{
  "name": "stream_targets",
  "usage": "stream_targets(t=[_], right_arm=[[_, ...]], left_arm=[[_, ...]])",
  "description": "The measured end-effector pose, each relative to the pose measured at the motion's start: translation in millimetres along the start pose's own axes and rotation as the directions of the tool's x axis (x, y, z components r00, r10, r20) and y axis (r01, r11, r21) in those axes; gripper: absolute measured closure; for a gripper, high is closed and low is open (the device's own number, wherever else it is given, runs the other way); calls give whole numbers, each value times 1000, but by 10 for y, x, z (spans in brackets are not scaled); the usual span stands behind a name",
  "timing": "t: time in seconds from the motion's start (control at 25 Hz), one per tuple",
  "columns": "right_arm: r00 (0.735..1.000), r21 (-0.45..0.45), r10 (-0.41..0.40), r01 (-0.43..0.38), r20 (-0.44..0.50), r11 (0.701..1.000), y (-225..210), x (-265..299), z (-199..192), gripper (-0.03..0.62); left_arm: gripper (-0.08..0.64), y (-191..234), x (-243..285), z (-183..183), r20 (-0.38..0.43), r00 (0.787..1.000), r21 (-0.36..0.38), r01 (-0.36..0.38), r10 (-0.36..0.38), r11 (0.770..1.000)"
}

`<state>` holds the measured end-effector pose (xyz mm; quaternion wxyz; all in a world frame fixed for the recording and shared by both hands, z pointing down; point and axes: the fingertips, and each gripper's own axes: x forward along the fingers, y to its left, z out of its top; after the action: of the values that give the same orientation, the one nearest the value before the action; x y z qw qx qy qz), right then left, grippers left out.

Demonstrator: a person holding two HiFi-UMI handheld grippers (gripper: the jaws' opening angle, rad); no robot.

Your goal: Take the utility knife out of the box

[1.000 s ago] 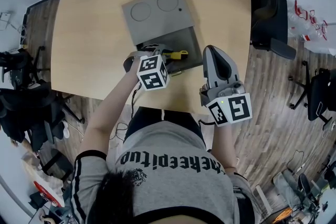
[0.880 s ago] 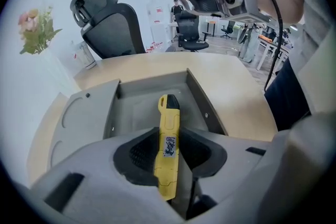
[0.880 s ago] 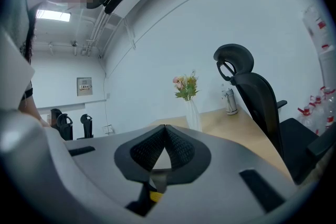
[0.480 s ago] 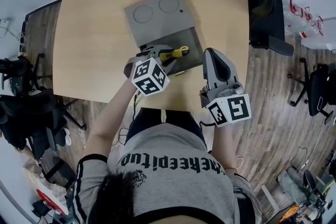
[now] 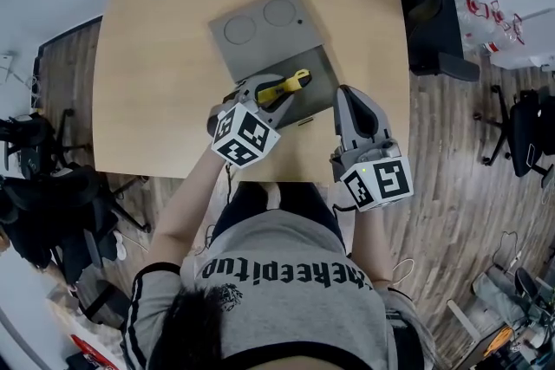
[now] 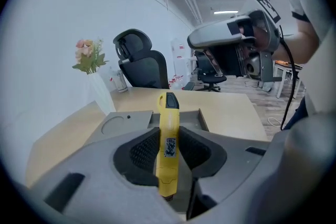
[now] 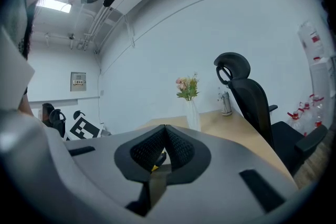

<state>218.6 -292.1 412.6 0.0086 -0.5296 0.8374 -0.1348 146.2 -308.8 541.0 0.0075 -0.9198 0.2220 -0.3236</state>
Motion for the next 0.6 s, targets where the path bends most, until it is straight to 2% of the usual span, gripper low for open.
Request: stream_targets(t=[0.36, 0.6], right_arm=[[1000, -29, -31, 31, 6, 999, 328, -104, -26, 586], [998, -42, -56, 58, 40, 997, 554, -201, 35, 586]], left_arm=[[434, -5, -498, 243, 145, 989, -50, -28, 35, 998], [434, 1, -908, 443, 263, 962, -73, -62, 79, 995]])
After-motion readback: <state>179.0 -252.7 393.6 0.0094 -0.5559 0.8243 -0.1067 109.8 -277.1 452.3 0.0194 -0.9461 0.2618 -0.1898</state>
